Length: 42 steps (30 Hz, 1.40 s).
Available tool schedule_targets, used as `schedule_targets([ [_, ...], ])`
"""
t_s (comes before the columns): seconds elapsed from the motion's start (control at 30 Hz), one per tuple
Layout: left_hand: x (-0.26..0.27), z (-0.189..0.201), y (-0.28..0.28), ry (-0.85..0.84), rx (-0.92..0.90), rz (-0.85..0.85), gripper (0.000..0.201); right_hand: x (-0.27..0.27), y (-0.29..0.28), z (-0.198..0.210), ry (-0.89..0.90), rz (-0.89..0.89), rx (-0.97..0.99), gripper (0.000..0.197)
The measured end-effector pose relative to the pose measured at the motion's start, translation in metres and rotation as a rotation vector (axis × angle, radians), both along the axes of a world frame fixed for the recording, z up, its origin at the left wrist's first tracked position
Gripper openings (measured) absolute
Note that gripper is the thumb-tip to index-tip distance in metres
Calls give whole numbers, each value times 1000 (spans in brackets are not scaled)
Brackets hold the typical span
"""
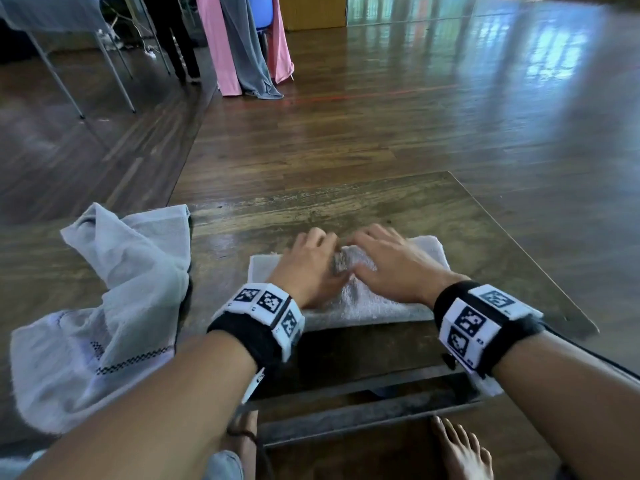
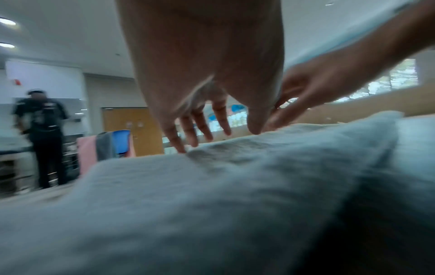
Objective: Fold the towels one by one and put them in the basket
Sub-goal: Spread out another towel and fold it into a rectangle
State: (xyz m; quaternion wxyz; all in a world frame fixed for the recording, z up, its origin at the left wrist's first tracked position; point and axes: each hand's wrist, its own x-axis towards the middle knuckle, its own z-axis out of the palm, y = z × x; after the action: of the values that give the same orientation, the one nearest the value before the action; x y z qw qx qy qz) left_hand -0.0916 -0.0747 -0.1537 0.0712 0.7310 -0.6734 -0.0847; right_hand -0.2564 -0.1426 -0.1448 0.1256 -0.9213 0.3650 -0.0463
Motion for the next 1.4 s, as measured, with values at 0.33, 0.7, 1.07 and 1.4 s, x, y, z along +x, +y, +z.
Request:
schedule_targets([
  [0.33,-1,-33,20,34,265,-3,76,-14,9,-44,153,22,92,74],
  [0.7,32,-33,37,48,306,7,112,-51,7,-44,165,-80,63,102],
  [1.07,58,-14,59,35,457,80,133,-69,1,-22,340,-287,282,132],
  [1.4,44,0,55,-36,456,137,125,-19,28,18,169,-124,-25,66],
])
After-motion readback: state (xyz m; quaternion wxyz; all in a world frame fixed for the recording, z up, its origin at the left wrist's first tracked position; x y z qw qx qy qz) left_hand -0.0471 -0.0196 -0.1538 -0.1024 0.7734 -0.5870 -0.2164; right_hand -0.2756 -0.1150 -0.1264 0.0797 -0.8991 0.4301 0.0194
